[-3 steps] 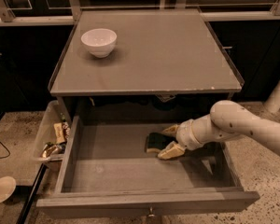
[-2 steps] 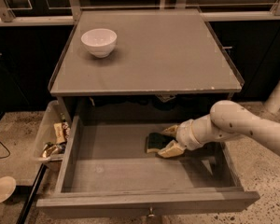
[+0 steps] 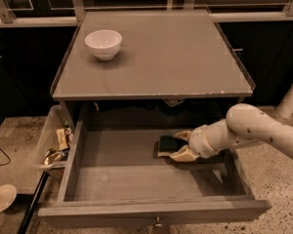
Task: Pick sponge from top drawer and place on counter
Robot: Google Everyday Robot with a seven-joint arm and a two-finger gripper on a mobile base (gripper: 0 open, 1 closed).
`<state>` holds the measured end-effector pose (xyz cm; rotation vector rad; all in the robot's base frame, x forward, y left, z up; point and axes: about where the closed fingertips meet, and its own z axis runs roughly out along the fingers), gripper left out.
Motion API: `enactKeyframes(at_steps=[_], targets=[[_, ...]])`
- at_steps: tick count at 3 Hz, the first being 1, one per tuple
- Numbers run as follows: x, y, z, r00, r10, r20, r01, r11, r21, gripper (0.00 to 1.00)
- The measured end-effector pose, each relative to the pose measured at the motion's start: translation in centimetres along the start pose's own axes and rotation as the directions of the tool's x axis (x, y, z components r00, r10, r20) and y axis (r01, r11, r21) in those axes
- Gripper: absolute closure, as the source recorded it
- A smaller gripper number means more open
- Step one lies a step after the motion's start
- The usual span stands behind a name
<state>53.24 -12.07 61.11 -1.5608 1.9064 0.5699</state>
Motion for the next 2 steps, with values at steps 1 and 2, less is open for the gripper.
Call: enactKeyframes(at_steps=[1,2], targets=[[-1.0,1.1,-3.0,1.000,0.004,0.013,-0.004,1.0000,-0.007,1.00],[-3.0,2.3,-6.1,0.999,-0.024,0.048,0.025,0.9993,-0.026,1.00]])
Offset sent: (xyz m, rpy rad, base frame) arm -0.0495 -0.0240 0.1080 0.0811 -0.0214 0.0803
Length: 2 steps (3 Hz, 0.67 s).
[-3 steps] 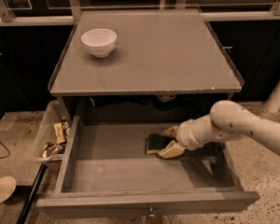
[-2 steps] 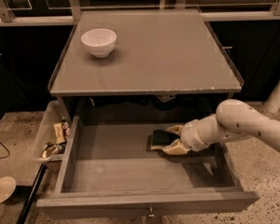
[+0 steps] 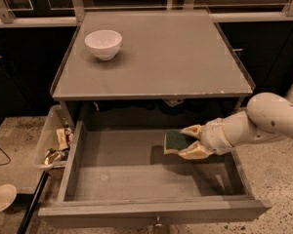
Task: Pick sponge from top drawer and place on counter
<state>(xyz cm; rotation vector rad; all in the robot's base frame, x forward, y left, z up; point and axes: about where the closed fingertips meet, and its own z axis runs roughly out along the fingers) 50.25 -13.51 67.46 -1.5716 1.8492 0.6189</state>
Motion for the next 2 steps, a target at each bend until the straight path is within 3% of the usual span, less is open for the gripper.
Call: enactKeyframes(at_steps=[1,2], targets=[[-2.8,1.2,-3.3,0.998,-0.051,0.047,0.052,0.9985,-0.017,1.00],[-6.2,1.8,-6.9,0.991,-0.129,0.042,0.128,0.9917,0.007,1.00]])
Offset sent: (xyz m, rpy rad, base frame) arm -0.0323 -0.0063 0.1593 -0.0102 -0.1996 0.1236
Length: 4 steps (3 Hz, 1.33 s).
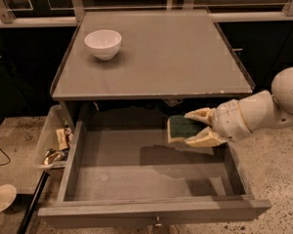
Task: Pick sponge from top drawer and place on counter
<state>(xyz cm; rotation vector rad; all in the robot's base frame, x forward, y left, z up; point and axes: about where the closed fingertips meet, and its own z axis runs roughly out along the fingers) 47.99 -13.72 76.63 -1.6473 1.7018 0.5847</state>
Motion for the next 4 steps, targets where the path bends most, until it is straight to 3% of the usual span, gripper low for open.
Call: enactKeyframes(at_steps=[1,2,3,4], targets=[[-3.6,-1.3,-3.9,0.996,-0.083,-0.031,0.085,0.9952,0.048,1.00],[-4.2,-1.5,-4.4,0.995,-0.094,-0.034,0.096,0.9938,0.057,1.00],[-4.2,-1.5,-4.4,0.995,-0.094,-0.034,0.096,0.9938,0.057,0.81],[-5.0,-2.0,-5.0,0.993,-0.109,-0.035,0.112,0.9905,0.080,0.84]])
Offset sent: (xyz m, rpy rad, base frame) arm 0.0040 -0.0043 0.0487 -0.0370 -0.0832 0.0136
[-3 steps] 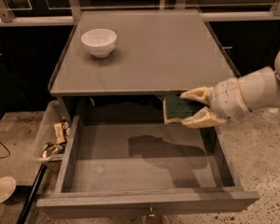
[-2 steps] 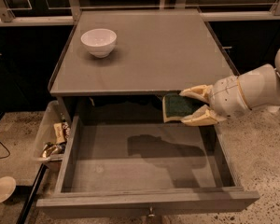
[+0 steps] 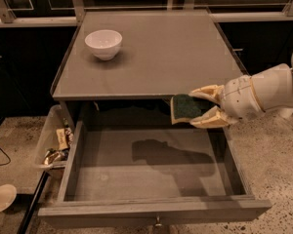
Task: Pick sponge from top drawer and place on counter
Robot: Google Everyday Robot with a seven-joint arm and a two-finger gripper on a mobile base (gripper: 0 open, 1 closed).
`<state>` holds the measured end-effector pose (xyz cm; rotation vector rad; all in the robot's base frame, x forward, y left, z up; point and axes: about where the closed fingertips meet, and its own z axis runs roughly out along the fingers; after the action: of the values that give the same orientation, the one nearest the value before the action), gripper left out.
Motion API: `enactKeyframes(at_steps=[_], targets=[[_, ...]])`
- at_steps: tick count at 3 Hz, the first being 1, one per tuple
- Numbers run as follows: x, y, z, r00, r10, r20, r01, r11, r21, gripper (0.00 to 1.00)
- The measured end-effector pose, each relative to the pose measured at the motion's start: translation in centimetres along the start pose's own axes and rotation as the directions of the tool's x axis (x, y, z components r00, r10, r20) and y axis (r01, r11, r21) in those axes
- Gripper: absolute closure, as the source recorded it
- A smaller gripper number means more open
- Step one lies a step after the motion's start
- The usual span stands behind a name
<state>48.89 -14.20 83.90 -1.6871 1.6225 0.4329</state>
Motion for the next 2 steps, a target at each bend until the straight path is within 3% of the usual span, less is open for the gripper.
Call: enactKeyframes(at_steps=[1,2], targets=[[-1.9,-2.8,-1.3,0.999,-0.048,0.003,0.048,0.9983,0.033,1.00],[-4.2,-7.0,-1.8,0.994,-0.104,0.025,0.104,0.9944,0.020,1.00]])
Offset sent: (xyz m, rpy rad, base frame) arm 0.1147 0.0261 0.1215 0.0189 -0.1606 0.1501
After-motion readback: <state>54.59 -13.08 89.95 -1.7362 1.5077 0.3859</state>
